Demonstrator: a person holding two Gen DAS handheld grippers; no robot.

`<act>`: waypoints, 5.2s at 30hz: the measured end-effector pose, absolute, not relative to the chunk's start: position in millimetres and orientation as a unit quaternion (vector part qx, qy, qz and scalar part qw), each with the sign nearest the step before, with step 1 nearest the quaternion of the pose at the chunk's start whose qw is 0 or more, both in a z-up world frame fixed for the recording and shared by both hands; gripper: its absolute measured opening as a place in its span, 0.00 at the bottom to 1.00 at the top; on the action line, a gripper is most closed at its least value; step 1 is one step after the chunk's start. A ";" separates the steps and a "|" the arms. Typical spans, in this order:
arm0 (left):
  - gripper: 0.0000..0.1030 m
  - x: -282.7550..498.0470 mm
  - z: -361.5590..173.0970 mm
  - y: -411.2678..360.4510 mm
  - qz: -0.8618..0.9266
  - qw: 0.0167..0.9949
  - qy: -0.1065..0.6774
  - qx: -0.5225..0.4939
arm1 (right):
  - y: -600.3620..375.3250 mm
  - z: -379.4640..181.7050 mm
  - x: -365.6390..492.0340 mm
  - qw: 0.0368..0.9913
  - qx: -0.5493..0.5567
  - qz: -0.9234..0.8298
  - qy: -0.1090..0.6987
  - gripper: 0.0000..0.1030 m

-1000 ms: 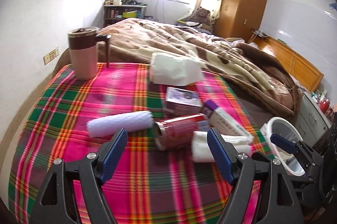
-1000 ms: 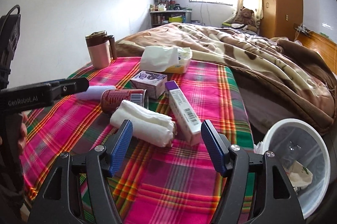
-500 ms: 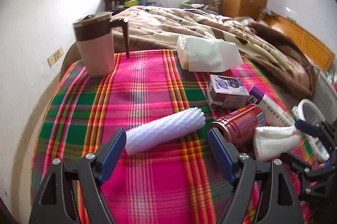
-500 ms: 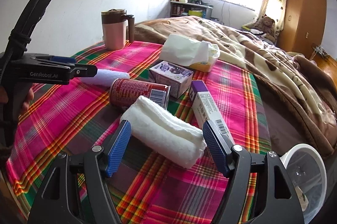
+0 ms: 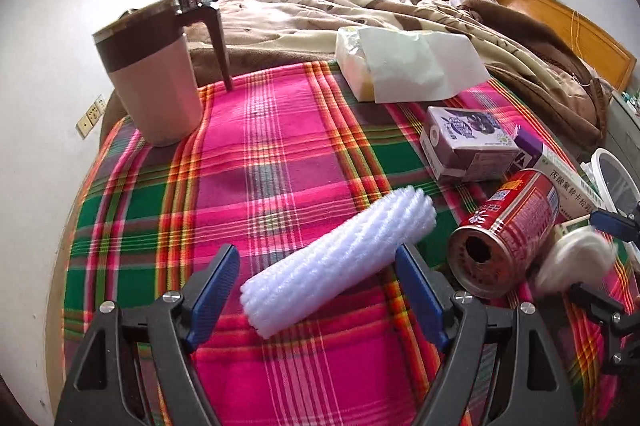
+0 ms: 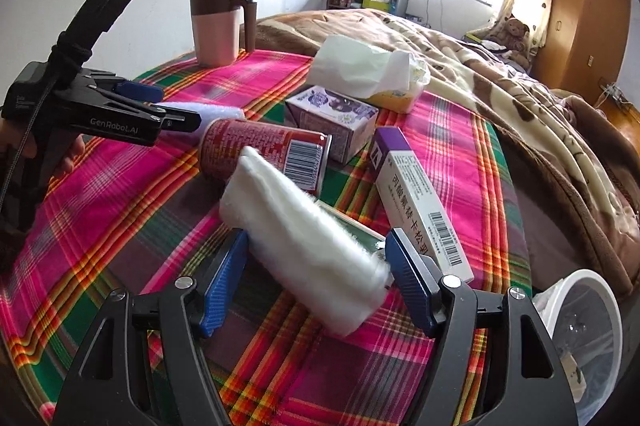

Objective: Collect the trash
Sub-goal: 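Grasp the white foam net sleeve with the left tool while the right tool grasps the white cloth roll, then carry the foam net and cloth roll over the bin while opening both tools to release them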

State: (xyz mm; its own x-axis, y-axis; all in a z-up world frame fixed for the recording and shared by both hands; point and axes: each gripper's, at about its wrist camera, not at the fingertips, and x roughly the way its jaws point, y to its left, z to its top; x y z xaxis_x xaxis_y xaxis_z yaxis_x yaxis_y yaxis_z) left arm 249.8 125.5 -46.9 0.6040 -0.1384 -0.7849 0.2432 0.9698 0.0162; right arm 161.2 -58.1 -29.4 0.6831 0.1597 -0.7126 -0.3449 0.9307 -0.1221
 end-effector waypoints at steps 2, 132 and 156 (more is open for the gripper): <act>0.79 251.1 -48.9 125.8 -0.109 0.892 0.434 0.057 | -58.8 -28.4 161.2 0.909 -0.118 0.141 0.373 0.70; 0.28 112.0 6.5 -225.4 -0.347 0.863 0.362 0.064 | -324.3 -5.2 65.6 0.933 0.128 -0.133 0.309 0.13; 0.64 117.1 1.6 -226.4 -0.348 0.859 0.373 0.053 | -327.6 -10.6 69.4 0.922 0.124 -0.150 0.334 0.43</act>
State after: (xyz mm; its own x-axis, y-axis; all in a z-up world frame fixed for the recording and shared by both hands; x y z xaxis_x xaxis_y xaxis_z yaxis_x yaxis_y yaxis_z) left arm 117.1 -226.4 1.6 0.4804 -0.5582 -0.6765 0.6364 0.7526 -0.1690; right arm 69.4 -327.6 -10.6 0.7322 -0.1939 -0.6529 0.3597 0.9241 0.1289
